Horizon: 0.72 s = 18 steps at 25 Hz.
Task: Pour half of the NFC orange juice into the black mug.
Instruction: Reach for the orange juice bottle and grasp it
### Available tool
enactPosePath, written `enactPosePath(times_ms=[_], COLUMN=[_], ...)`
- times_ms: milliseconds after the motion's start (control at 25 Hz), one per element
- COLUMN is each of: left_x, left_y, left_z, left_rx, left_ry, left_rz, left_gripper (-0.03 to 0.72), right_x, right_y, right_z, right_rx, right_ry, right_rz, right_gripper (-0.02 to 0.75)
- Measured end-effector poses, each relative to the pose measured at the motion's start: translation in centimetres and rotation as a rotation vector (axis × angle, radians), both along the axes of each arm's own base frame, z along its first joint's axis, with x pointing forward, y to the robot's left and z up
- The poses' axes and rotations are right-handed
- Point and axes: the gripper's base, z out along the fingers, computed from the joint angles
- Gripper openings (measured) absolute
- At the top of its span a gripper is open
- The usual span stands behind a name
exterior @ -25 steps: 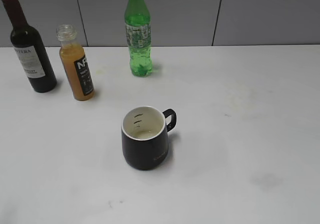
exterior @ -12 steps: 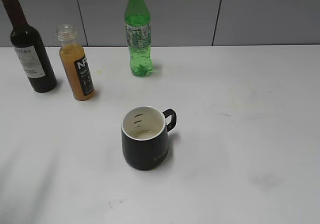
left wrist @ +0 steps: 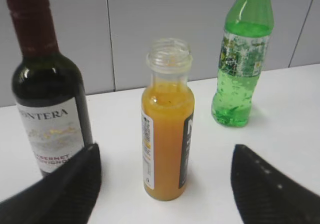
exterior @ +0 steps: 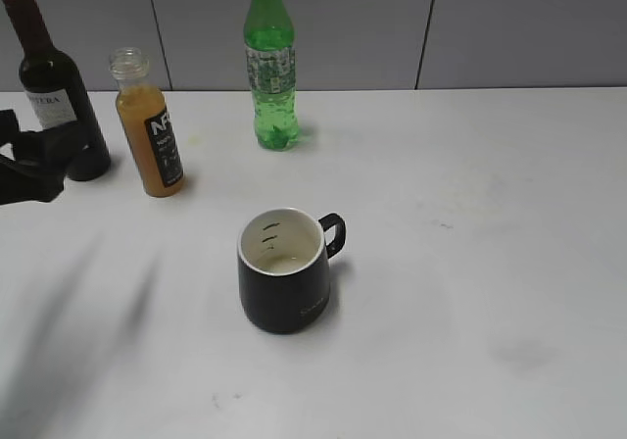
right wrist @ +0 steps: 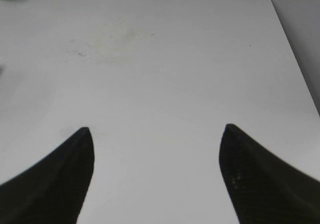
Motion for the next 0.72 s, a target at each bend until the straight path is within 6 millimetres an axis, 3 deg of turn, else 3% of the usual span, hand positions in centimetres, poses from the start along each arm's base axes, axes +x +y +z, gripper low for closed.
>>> enactPosePath(times_ms=[520,720], left_x=[6.9,9.1], left_y=[-1.7,-2.3], left_z=[-6.3,-7.9], left_rx=[0.025,0.028], left_ry=[0.080,0.088], left_rz=[-0.053,-0.061], left_gripper=[0.617,0.617], right_x=[0.0,0.0], right_y=[0.0,0.0], right_z=[0.0,0.0], right_rx=[0.000,0.001], right_ry=[0.000,0.000], right_rz=[0.000,0.000], right_gripper=[0.592,0.592])
